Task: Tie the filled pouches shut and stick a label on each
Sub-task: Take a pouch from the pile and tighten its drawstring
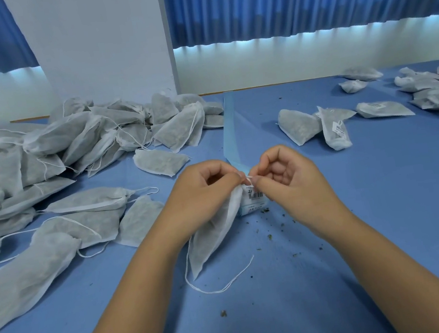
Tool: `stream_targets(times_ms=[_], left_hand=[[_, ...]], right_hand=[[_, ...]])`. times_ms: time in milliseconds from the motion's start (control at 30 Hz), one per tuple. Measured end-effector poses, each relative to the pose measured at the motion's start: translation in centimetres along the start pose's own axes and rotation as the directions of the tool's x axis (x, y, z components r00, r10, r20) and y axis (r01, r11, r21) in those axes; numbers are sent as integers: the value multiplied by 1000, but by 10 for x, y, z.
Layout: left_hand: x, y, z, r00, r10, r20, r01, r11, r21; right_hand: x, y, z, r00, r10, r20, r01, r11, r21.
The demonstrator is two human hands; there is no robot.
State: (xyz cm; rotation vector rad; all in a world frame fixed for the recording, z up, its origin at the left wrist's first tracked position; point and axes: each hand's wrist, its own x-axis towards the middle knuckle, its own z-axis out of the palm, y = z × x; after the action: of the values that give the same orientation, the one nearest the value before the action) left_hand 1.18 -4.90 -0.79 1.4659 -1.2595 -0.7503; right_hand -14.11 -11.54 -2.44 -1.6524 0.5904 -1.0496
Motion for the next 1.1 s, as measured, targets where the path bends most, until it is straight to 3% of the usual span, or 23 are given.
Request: stream_targets(times_ms=[367, 567, 800, 1100], left_hand=[[1, 0, -1, 999, -44, -10, 43, 998, -55], [0, 2, 2, 998, -58, 22, 60, 994, -92], [0, 4, 2, 998, -54, -36, 49, 991, -127], [-1, 4, 4, 994, -75, -86, 63, 989, -131]], right_hand=[[1, -1, -5, 999, 41, 31, -46, 980, 194], [2, 3, -4, 998, 54, 33, -59, 978, 198], [-1, 4, 0, 993, -47, -107, 33, 991, -132], [-6, 2, 3, 987, -120, -108, 96, 973, -210]])
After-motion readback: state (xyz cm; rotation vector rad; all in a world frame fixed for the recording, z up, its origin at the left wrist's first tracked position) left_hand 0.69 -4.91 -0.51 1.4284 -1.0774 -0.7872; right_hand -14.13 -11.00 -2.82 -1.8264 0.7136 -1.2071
